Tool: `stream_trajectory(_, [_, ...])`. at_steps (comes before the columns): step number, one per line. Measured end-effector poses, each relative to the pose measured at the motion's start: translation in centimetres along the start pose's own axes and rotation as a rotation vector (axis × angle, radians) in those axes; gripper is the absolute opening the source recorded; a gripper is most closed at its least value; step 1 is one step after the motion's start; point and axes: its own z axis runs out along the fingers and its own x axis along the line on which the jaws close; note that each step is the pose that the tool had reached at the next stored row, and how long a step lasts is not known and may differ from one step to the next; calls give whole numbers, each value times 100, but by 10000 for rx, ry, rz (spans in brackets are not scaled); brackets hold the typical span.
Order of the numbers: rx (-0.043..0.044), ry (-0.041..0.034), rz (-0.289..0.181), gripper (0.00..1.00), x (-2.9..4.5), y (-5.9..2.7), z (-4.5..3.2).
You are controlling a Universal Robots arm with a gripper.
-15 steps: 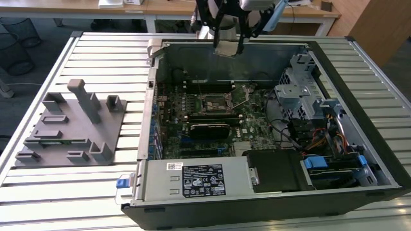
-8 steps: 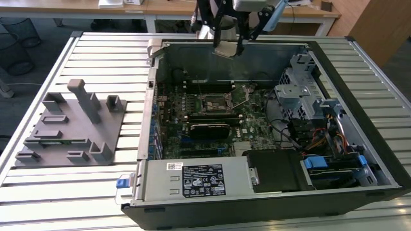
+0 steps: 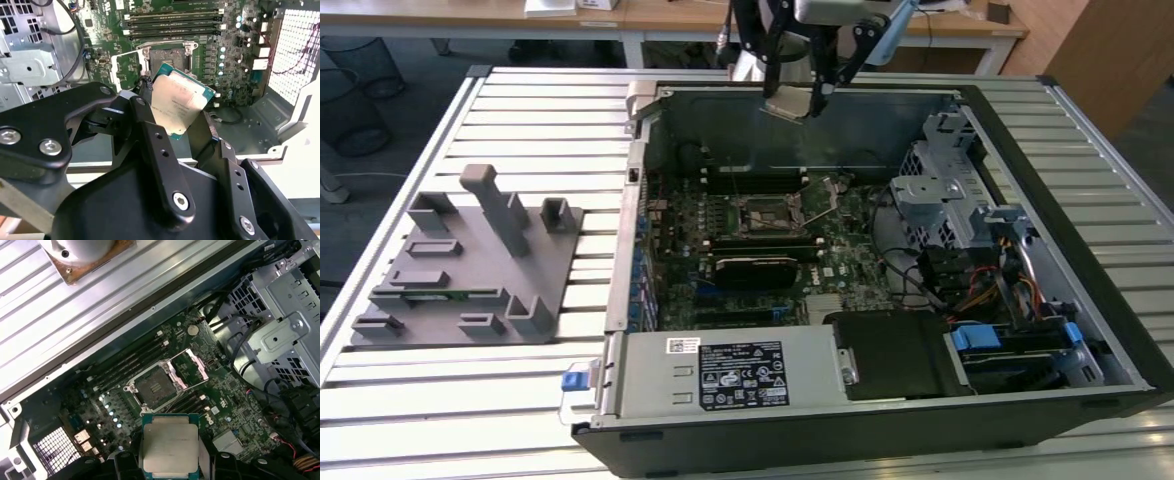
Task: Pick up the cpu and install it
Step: 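Place the cpu into insertion slot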
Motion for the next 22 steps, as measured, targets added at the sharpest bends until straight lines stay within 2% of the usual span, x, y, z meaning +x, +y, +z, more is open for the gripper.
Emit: stream_trajectory(22, [5, -19, 1195, 53, 11, 17, 12])
